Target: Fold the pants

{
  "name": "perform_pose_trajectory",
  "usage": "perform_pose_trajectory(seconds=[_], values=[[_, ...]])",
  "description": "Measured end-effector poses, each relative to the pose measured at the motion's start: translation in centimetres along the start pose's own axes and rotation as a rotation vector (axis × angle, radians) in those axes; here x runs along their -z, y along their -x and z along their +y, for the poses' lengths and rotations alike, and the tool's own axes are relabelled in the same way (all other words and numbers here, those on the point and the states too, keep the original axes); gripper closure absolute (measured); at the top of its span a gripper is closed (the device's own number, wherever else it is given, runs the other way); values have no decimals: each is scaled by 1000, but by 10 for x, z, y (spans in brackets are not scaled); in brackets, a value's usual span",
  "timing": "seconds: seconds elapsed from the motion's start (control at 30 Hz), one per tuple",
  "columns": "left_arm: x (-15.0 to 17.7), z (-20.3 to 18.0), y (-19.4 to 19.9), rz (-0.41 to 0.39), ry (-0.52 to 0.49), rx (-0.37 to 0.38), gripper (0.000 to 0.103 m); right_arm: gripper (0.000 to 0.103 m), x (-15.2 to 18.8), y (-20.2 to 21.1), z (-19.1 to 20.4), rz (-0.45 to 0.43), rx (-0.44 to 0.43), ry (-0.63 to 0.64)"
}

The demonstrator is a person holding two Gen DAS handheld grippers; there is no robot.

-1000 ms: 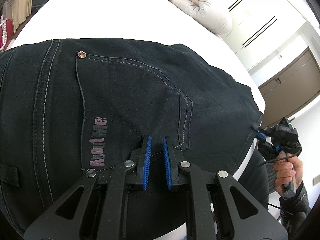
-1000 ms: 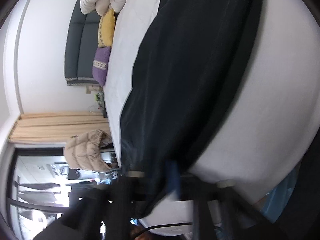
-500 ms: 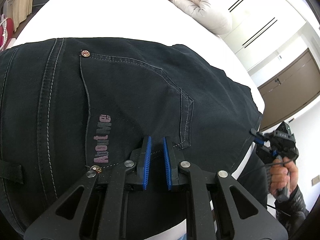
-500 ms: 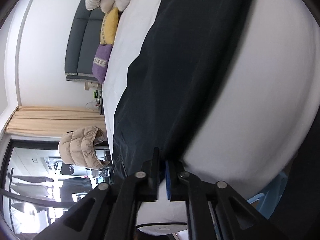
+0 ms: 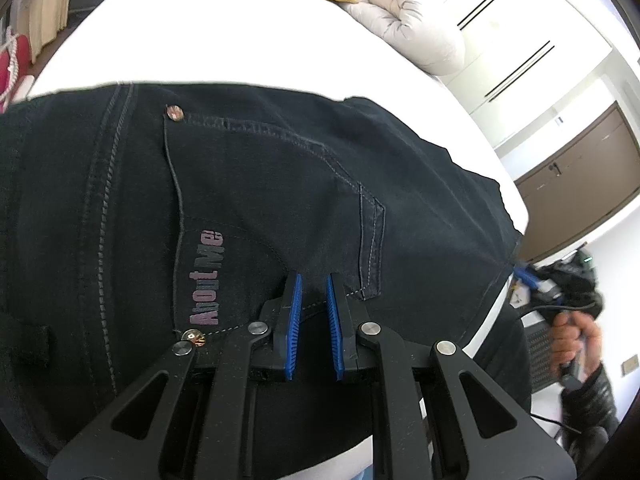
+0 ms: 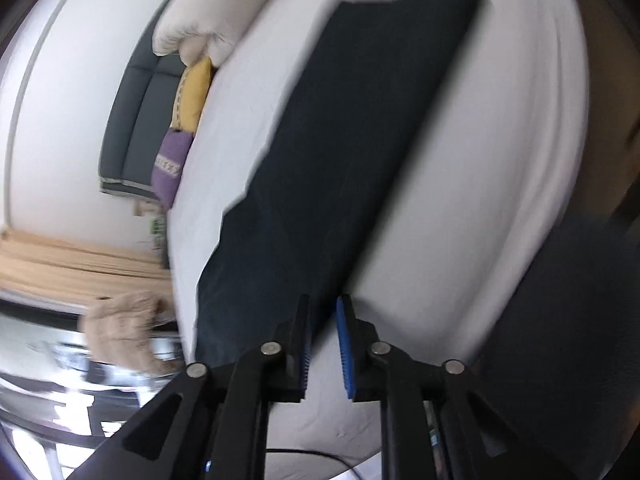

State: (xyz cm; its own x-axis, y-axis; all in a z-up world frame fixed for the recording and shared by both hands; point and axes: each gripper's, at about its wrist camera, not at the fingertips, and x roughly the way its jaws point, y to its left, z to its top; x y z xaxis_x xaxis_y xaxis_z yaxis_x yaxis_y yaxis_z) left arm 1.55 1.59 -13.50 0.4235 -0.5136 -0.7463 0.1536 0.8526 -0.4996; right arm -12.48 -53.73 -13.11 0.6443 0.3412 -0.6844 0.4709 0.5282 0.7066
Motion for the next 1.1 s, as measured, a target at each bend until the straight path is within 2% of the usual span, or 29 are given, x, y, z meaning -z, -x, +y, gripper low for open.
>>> perform_pose_trajectory(seconds=[0.07, 0.1, 0.17, 0.27, 0.33, 0.37, 0.43, 0.5, 0.53, 0.57, 0.63, 0.7, 0.83, 0.9, 0.93, 1.0, 1.03, 1.1], values=[[-6, -3, 10, -30, -10, -8, 90, 86, -8, 6, 33, -9, -22, 97], [-9, -3, 16, -48, -3, -4, 90, 86, -11, 1, 57, 20, -53, 169], [-19, 4, 27, -89, 21, -7, 90, 87, -7, -23, 102, 112, -118, 288], [-35, 21, 31, -102, 44, -60, 90, 89, 15, -97, 167, 314, -162, 425], [-39, 34, 28, -81, 63, -102, 90, 90, 33, -153, 195, 426, -164, 472], [-38, 43, 26, -76, 80, -83, 90, 90, 38, -170, 201, 456, -158, 481], [-35, 53, 24, -70, 92, -46, 90, 90, 48, -223, 210, 571, -169, 448], [-31, 55, 23, -71, 79, -38, 91, 90, 48, -263, 211, 598, -118, 440], [-30, 56, 22, -71, 79, -34, 91, 96, 44, -281, 208, 615, -98, 426], [-30, 59, 21, -72, 90, -21, 91, 103, 40, -292, 202, 618, -84, 402], [-27, 67, 21, -72, 110, 5, 91, 103, 23, -308, 188, 617, -142, 301], [-25, 74, 21, -75, 125, 22, 91, 103, 4, -304, 185, 526, -160, 291], [-22, 77, 20, -83, 132, 31, 91, 103, -54, -285, 161, 293, -38, 197], [-19, 80, 19, -89, 136, 34, 91, 98, -60, -265, 165, 246, -19, 222], [-18, 83, 19, -92, 137, 35, 91, 98, -56, -256, 171, 248, -37, 252], [-17, 85, 19, -95, 138, 30, 91, 98, -32, -242, 187, 314, -170, 280], [-16, 84, 17, -95, 137, 27, 91, 98, -13, -238, 197, 361, -227, 307], [-15, 79, 15, -92, 137, 16, 91, 98, 25, -240, 210, 458, -285, 372]])
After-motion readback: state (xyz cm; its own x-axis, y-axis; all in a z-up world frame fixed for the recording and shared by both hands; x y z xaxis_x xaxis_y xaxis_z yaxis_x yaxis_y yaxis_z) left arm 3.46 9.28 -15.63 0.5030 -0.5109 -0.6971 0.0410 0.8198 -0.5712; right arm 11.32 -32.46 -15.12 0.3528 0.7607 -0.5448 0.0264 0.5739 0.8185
